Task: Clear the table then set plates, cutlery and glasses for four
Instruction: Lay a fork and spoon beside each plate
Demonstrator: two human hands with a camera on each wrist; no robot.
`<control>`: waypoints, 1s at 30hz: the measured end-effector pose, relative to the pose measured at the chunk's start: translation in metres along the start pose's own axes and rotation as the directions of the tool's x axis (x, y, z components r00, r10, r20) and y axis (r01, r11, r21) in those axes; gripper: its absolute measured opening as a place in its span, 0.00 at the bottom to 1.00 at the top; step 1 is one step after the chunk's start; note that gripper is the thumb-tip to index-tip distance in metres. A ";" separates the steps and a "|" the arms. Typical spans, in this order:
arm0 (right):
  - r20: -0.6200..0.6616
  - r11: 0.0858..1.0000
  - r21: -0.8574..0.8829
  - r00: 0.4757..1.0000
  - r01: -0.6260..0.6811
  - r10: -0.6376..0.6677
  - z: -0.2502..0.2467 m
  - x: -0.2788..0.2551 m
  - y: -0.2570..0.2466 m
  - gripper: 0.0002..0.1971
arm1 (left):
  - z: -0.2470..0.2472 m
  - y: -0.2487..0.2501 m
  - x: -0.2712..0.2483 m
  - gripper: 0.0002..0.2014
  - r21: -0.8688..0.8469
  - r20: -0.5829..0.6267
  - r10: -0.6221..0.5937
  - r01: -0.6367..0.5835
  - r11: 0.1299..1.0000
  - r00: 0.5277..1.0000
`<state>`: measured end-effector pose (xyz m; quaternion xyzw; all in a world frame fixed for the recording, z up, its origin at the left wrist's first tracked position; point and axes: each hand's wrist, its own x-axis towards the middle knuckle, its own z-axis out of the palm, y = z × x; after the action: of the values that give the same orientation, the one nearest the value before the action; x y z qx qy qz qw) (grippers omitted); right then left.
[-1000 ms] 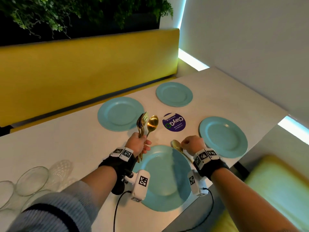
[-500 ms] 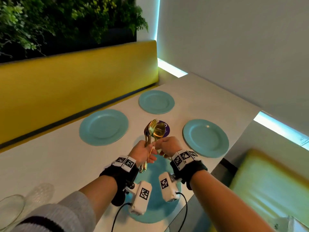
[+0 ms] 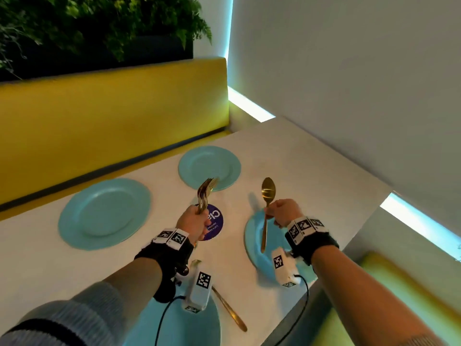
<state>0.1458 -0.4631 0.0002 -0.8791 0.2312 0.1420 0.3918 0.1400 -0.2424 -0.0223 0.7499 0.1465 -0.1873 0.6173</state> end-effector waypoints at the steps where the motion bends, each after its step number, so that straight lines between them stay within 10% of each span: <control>1: -0.016 0.997 -0.076 1.000 -0.018 0.017 -0.011 0.011 0.008 0.10 | 0.003 0.000 0.007 0.05 0.000 -0.008 -0.011 0.011 1.000 1.000; 14: -0.106 0.721 -0.671 0.985 -0.172 0.137 -0.082 0.084 0.090 0.14 | 0.037 0.017 0.050 0.16 0.003 -0.039 -0.104 0.105 0.995 0.994; 30: -0.058 0.721 -0.684 0.994 -0.109 0.095 -0.062 0.112 0.088 0.14 | 0.039 0.015 0.072 0.08 0.028 -0.039 -0.029 0.030 0.999 0.999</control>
<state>0.2002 -0.5943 -0.0624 -0.9488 0.2140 0.2304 0.0289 0.2071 -0.2840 -0.0488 0.7600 0.1667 -0.1840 0.6006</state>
